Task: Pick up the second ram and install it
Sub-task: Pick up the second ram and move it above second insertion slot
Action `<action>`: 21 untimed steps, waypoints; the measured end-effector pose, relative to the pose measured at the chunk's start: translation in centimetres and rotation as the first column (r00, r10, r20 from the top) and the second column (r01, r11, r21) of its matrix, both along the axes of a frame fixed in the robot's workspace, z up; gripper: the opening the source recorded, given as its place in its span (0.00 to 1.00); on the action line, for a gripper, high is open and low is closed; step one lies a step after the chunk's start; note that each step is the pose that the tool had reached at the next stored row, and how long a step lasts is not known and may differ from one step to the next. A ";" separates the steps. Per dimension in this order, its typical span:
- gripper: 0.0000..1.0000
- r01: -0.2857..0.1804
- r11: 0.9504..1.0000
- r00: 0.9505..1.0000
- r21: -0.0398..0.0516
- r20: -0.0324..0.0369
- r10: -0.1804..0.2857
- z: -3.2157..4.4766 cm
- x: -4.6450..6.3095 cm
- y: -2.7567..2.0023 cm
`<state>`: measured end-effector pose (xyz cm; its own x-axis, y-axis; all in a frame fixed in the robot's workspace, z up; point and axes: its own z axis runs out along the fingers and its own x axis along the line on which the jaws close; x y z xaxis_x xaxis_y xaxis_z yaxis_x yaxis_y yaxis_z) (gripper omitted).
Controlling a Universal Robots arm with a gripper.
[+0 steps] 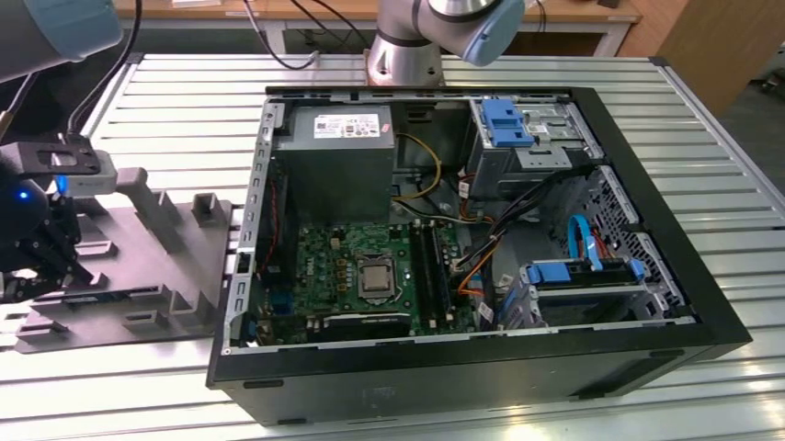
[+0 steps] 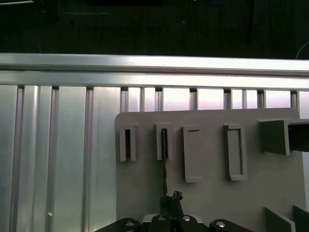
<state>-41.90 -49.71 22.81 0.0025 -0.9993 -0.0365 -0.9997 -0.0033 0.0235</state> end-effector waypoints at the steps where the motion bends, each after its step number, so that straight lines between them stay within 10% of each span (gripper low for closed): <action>1: 0.11 -0.003 1.000 1.000 0.000 0.000 0.003 -0.12 0.0 -0.01; 21: 0.11 -0.075 0.997 0.997 -0.001 0.000 0.075 -1.50 -0.1 -0.01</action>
<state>-42.00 -49.72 21.31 0.0769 -0.9964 -0.0359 -0.9967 -0.0778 0.0239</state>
